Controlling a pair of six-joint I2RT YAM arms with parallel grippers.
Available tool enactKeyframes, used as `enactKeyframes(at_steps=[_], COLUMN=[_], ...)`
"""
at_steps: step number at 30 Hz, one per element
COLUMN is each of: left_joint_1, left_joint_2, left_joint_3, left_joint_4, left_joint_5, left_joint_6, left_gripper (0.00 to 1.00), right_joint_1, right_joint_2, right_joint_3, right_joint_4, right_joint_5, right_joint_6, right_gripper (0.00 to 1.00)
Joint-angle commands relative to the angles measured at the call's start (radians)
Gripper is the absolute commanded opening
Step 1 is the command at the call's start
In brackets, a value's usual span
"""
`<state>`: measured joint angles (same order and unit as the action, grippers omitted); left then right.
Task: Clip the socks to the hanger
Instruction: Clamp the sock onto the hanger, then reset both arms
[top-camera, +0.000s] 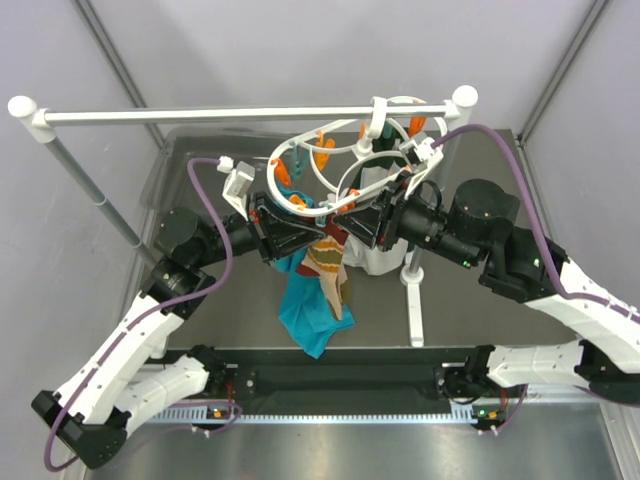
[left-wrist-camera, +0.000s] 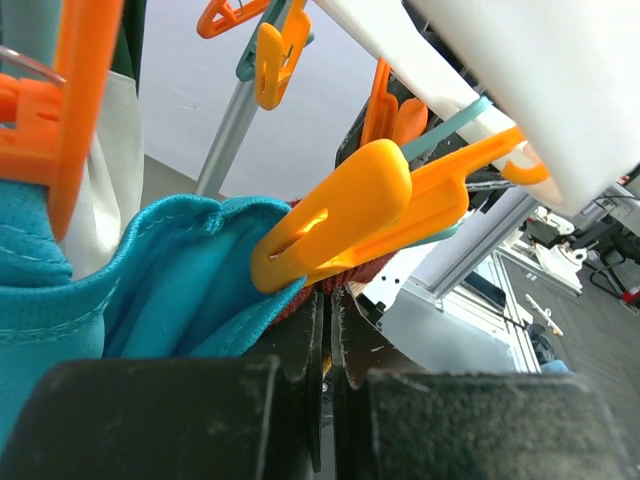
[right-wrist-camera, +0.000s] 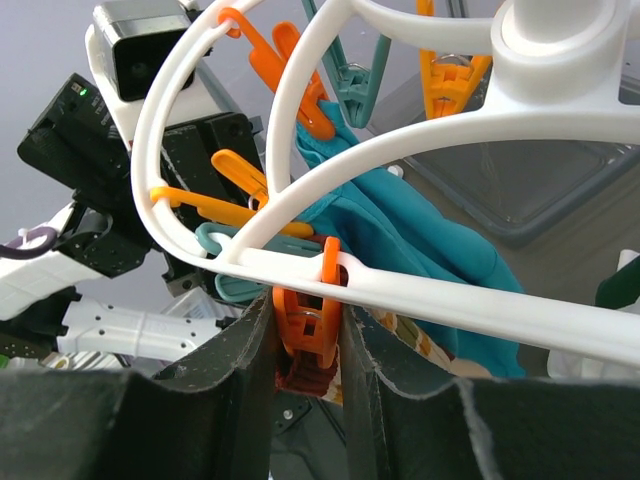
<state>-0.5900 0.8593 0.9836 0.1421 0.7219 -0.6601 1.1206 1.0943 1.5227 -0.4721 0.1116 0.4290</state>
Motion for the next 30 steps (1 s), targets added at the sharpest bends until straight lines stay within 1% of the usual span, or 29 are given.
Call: enactKeyframes(at_steps=[1, 2, 4, 5, 6, 7, 9, 10, 11, 12, 13, 15, 16, 17, 18, 19, 20, 21, 22, 24, 25, 27, 29, 30], left_joint_1=[-0.004, -0.004, -0.004, -0.004, -0.004, -0.004, -0.002, -0.004, -0.004, -0.004, -0.004, -0.004, -0.004, -0.004, -0.004, -0.004, -0.004, -0.004, -0.004, -0.004, -0.004, -0.004, -0.004, -0.004], left_joint_2=[-0.006, -0.006, -0.002, 0.000, 0.001, 0.001, 0.001, 0.001, 0.001, 0.003, 0.000, -0.002, -0.003, -0.003, -0.005, -0.005, -0.005, -0.003, -0.003, -0.006, -0.011, -0.026, -0.040, -0.054], left_joint_3=[0.012, 0.012, 0.012, 0.009, 0.009, 0.006, 0.009, 0.009, 0.007, 0.006, 0.006, 0.003, 0.001, 0.000, -0.002, -0.003, -0.006, -0.008, -0.010, -0.013, -0.013, -0.014, -0.008, -0.003], left_joint_4=[0.094, 0.096, 0.097, 0.096, 0.096, 0.097, 0.096, 0.096, 0.093, 0.090, 0.083, 0.071, 0.062, 0.057, 0.047, 0.045, 0.042, 0.036, 0.027, 0.008, -0.001, -0.048, -0.099, -0.180], left_joint_5=[-0.022, -0.022, -0.022, -0.022, -0.027, -0.029, -0.029, -0.027, -0.029, -0.032, -0.030, -0.030, -0.029, -0.024, -0.012, -0.004, 0.004, 0.011, 0.028, 0.043, 0.045, 0.054, 0.069, 0.071], left_joint_6=[-0.022, -0.022, -0.024, -0.024, -0.022, -0.024, -0.024, -0.024, -0.022, -0.021, -0.015, -0.009, -0.004, -0.003, 0.001, 0.001, 0.001, 0.001, 0.002, 0.005, 0.013, 0.039, 0.065, 0.097], left_gripper=[0.00, 0.00, 0.00, 0.00, 0.00, 0.00, 0.00, 0.00, 0.01, 0.05, 0.13, 0.24, 0.35, 0.39, 0.47, 0.47, 0.53, 0.55, 0.57, 0.58, 0.59, 0.56, 0.49, 0.47], right_joint_1=[0.002, 0.002, 0.002, 0.002, 0.002, 0.002, 0.002, 0.002, 0.002, 0.002, 0.002, 0.004, 0.002, 0.002, 0.002, 0.004, 0.004, 0.002, 0.002, 0.002, 0.004, 0.002, 0.002, 0.002], right_joint_2=[0.026, 0.024, 0.021, 0.013, 0.012, 0.009, 0.003, -0.001, -0.001, -0.002, -0.002, -0.005, -0.008, -0.010, -0.016, -0.019, -0.022, -0.025, -0.033, -0.042, -0.050, -0.062, -0.086, -0.097], right_joint_3=[-0.041, -0.041, -0.041, -0.041, -0.041, -0.042, -0.041, -0.041, -0.039, -0.036, -0.035, -0.030, -0.027, -0.026, -0.022, -0.022, -0.019, -0.018, -0.016, -0.009, -0.004, 0.002, -0.001, -0.012], right_joint_4=[-0.126, -0.128, -0.128, -0.126, -0.123, -0.120, -0.120, -0.120, -0.120, -0.119, -0.119, -0.122, -0.126, -0.129, -0.138, -0.143, -0.149, -0.164, -0.174, -0.216, -0.236, -0.269, -0.315, -0.329], right_joint_5=[-0.055, -0.053, -0.047, -0.046, -0.046, -0.047, -0.047, -0.047, -0.044, -0.044, -0.041, -0.041, -0.039, -0.038, -0.033, -0.030, -0.029, -0.023, -0.023, -0.018, -0.013, -0.003, 0.005, 0.017], right_joint_6=[0.001, 0.001, 0.002, 0.004, 0.007, 0.008, 0.013, 0.014, 0.014, 0.014, 0.014, 0.014, 0.014, 0.014, 0.016, 0.014, 0.014, 0.011, 0.008, -0.004, -0.009, -0.018, -0.024, -0.024], right_gripper=[0.00, 0.01, 0.07, 0.14, 0.18, 0.25, 0.32, 0.39, 0.41, 0.44, 0.47, 0.55, 0.58, 0.63, 0.67, 0.67, 0.73, 0.77, 0.85, 0.92, 0.97, 0.99, 1.00, 1.00])
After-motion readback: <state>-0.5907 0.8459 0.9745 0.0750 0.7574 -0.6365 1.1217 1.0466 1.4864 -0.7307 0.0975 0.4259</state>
